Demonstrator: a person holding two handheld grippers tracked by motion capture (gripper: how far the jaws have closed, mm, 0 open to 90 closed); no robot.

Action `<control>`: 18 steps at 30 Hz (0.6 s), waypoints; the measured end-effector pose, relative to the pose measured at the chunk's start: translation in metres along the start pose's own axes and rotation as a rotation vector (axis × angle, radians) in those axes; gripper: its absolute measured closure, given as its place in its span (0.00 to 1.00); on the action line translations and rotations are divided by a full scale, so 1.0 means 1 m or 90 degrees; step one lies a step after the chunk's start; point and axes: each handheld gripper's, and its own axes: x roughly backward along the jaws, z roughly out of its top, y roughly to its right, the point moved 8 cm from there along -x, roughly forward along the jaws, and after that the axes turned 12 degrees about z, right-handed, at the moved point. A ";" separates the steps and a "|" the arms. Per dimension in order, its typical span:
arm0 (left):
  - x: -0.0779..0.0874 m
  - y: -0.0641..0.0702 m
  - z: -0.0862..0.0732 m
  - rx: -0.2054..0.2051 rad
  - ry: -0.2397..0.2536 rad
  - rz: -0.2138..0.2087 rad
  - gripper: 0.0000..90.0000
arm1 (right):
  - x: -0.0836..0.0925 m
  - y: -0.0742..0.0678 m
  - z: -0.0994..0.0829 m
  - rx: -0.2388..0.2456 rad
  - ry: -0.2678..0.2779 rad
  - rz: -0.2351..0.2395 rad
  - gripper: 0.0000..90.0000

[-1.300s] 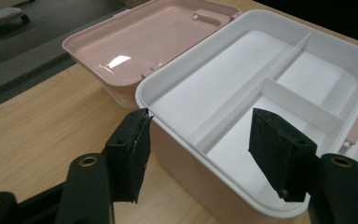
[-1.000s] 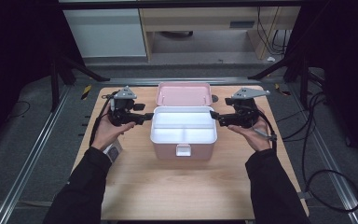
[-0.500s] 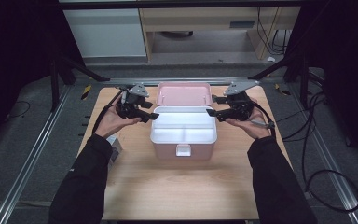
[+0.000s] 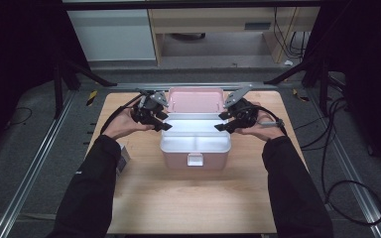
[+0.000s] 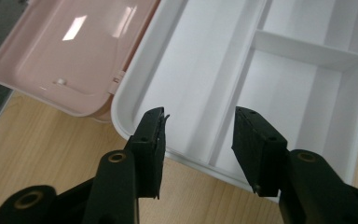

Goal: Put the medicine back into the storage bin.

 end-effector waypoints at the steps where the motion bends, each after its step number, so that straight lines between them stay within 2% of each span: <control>1: -0.003 0.001 -0.001 -0.005 -0.010 -0.005 0.62 | -0.002 -0.001 -0.001 0.000 -0.008 0.008 0.60; 6: -0.014 0.007 -0.005 -0.031 -0.043 -0.019 0.67 | -0.011 -0.001 -0.014 -0.003 -0.070 0.027 0.66; 10: -0.020 0.009 -0.005 -0.041 -0.053 -0.028 0.70 | -0.014 0.003 -0.020 -0.008 -0.089 0.027 0.69; 11: -0.023 0.010 -0.005 -0.046 -0.060 -0.033 0.71 | -0.015 0.004 -0.022 -0.006 -0.096 0.029 0.74; 14: -0.026 0.012 -0.005 -0.058 -0.072 -0.038 0.72 | -0.017 0.004 -0.023 -0.002 -0.100 0.035 0.77; 16: -0.030 0.011 -0.004 -0.083 -0.098 -0.037 0.74 | -0.022 0.002 -0.023 0.013 -0.131 0.045 0.80; 18: -0.031 0.010 -0.004 -0.091 -0.108 -0.045 0.75 | -0.027 0.003 -0.023 0.022 -0.155 0.049 0.83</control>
